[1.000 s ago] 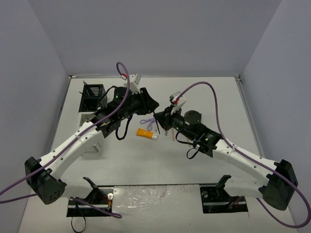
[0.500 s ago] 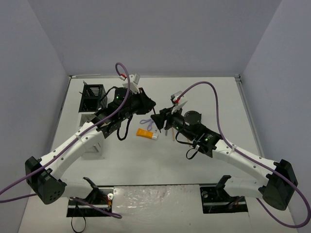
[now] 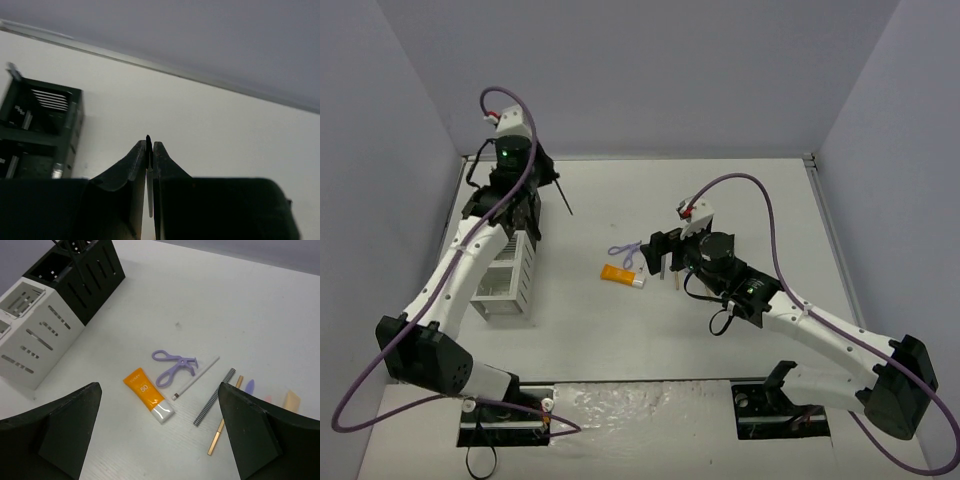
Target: Organize the makeup
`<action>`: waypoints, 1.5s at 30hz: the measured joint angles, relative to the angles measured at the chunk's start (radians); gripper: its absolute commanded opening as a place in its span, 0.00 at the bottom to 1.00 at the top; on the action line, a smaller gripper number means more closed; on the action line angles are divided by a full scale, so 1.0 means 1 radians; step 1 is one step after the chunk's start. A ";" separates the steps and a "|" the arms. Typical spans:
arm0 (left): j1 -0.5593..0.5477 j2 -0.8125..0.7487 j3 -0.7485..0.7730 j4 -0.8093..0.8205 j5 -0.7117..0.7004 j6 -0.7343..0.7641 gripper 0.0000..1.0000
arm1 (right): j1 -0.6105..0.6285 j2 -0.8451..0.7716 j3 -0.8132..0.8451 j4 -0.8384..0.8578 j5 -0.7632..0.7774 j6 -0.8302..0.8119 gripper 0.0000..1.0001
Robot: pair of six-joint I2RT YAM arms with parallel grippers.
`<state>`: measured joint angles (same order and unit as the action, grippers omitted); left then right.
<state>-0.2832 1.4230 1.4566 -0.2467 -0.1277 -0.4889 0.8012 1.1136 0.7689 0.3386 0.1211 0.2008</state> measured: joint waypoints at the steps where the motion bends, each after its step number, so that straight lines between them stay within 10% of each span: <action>1: 0.040 0.016 0.014 0.013 -0.013 0.014 0.00 | -0.006 -0.005 -0.007 -0.008 0.005 -0.002 1.00; 17: 0.391 0.392 0.166 0.279 -0.028 0.106 0.01 | -0.060 -0.014 -0.067 -0.053 0.007 -0.024 1.00; 22: 0.409 0.462 0.166 0.315 -0.026 0.119 0.18 | -0.076 -0.014 -0.072 -0.054 0.002 -0.024 1.00; 34: 0.407 0.411 0.105 0.289 0.007 0.105 0.95 | -0.096 -0.015 -0.075 -0.125 0.034 -0.002 0.98; 45: 0.407 0.040 0.058 0.053 0.102 0.057 0.97 | -0.276 0.040 -0.075 -0.308 0.079 0.153 0.85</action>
<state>0.1238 1.4632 1.5142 -0.1937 -0.0257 -0.4319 0.5251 1.1532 0.6941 0.0309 0.2006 0.3542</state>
